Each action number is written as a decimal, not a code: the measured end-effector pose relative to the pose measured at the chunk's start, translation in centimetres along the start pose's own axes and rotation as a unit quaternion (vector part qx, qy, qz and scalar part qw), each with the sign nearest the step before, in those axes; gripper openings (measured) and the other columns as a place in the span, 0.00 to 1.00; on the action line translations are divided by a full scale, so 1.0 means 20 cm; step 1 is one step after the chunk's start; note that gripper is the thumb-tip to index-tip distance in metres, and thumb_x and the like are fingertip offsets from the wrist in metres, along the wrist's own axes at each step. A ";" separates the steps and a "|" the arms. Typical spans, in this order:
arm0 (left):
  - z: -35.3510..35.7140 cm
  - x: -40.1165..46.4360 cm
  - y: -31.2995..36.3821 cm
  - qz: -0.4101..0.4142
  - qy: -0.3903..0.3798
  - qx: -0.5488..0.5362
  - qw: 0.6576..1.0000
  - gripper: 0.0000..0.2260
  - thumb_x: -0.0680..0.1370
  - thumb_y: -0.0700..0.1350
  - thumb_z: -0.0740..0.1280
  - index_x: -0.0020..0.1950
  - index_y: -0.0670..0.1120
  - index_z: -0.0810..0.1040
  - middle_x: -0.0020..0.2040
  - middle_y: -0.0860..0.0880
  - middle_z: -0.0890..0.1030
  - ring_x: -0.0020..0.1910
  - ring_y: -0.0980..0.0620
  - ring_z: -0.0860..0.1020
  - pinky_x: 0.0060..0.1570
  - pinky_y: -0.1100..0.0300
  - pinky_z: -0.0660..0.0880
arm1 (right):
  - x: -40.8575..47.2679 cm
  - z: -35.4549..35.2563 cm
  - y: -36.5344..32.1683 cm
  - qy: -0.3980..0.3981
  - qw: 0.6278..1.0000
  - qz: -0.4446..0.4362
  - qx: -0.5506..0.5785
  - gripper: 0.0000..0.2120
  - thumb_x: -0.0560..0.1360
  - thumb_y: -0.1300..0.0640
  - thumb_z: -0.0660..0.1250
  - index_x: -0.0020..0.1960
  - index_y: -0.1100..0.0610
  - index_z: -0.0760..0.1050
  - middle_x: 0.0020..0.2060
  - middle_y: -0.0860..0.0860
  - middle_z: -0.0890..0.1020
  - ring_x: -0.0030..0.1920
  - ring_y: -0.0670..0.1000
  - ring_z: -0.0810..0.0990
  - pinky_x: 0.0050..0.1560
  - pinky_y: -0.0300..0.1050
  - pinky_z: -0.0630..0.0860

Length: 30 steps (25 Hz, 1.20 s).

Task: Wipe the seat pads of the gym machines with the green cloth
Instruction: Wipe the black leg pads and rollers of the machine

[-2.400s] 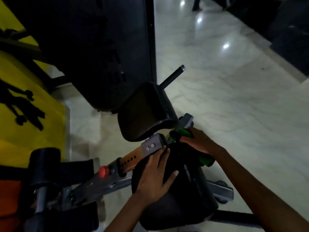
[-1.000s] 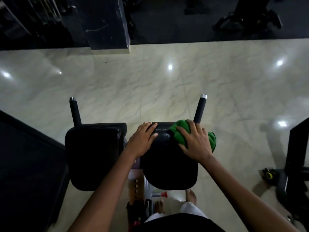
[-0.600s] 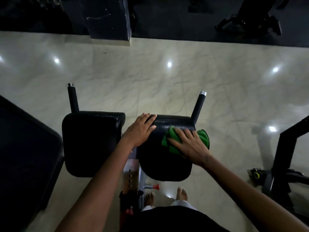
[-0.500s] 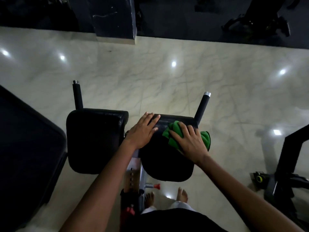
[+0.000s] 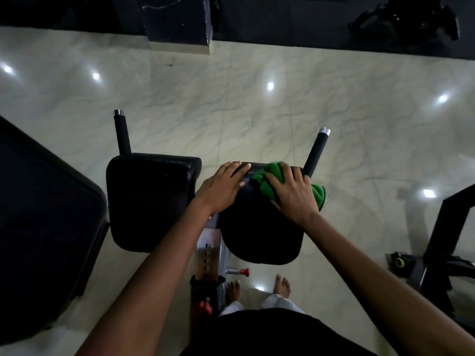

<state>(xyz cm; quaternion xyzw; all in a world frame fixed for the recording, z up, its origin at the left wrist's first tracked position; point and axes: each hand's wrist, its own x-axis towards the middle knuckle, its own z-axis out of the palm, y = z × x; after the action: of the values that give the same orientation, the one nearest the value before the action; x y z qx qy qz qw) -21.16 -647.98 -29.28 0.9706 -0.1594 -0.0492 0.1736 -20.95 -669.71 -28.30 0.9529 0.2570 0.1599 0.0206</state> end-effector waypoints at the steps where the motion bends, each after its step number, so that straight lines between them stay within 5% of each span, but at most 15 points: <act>1: -0.01 0.01 0.00 0.002 0.000 -0.011 1.000 0.22 0.82 0.45 0.55 0.77 0.48 0.59 0.75 0.45 0.63 0.73 0.44 0.59 0.68 0.46 0.65 | -0.04 0.02 -0.03 0.009 1.000 -0.003 -0.006 0.27 0.66 0.48 0.68 0.64 0.52 0.71 0.62 0.63 0.71 0.52 0.64 0.73 0.45 0.59 0.75; 6: -0.04 0.02 -0.01 0.017 0.023 -0.045 0.999 0.22 0.82 0.41 0.56 0.76 0.44 0.59 0.74 0.45 0.64 0.73 0.46 0.61 0.71 0.62 0.51 | -0.39 0.13 -0.10 0.002 0.964 -0.265 -0.018 0.19 0.69 0.53 0.63 0.59 0.50 0.67 0.62 0.61 0.70 0.51 0.62 0.76 0.43 0.56 0.77; 9: -0.04 0.04 -0.05 0.036 0.023 -0.059 0.997 0.21 0.82 0.41 0.57 0.75 0.43 0.61 0.73 0.44 0.66 0.72 0.46 0.63 0.71 0.63 0.51 | -0.22 0.06 -0.04 -0.006 0.940 -0.339 -0.043 0.15 0.71 0.55 0.57 0.57 0.49 0.70 0.61 0.59 0.76 0.49 0.60 0.79 0.42 0.54 0.76; 14: -0.02 0.05 -0.07 0.037 0.044 -0.109 0.992 0.19 0.80 0.38 0.60 0.72 0.42 0.68 0.70 0.43 0.71 0.69 0.44 0.68 0.68 0.64 0.55 | -0.03 0.03 -0.10 0.009 0.994 -0.105 -0.021 0.30 0.63 0.50 0.73 0.64 0.50 0.70 0.63 0.60 0.71 0.51 0.62 0.74 0.43 0.56 0.74; 20: -0.01 0.06 -0.13 0.037 0.026 -0.152 0.987 0.19 0.81 0.40 0.62 0.72 0.44 0.68 0.71 0.46 0.70 0.71 0.47 0.66 0.67 0.71 0.50 | -0.25 0.09 -0.18 -0.055 0.945 -0.322 -0.018 0.24 0.61 0.48 0.76 0.56 0.45 0.77 0.63 0.56 0.73 0.52 0.59 0.76 0.43 0.55 0.77; 26: -0.01 0.07 -0.16 0.053 0.031 -0.192 0.980 0.18 0.81 0.37 0.60 0.71 0.42 0.69 0.71 0.44 0.70 0.71 0.49 0.66 0.67 0.72 0.52 | 0.05 -0.01 -0.21 -0.006 0.998 -0.055 -0.004 0.29 0.65 0.49 0.73 0.64 0.51 0.72 0.63 0.60 0.70 0.52 0.62 0.72 0.44 0.57 0.74; 30: -0.01 0.08 -0.17 0.040 0.023 -0.216 0.975 0.17 0.80 0.35 0.59 0.70 0.41 0.70 0.70 0.45 0.71 0.70 0.52 0.67 0.62 0.80 0.50 | -0.18 0.07 -0.27 -0.020 0.979 -0.202 -0.003 0.26 0.62 0.50 0.75 0.59 0.49 0.75 0.64 0.59 0.69 0.53 0.63 0.74 0.44 0.59 0.77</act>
<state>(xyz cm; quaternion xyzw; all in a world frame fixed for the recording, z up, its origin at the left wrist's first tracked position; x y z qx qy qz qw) -18.55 -645.36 -30.28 0.9040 -0.1799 -0.0534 0.3841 -25.96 -666.74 -31.38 0.8842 0.4434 0.1337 0.0602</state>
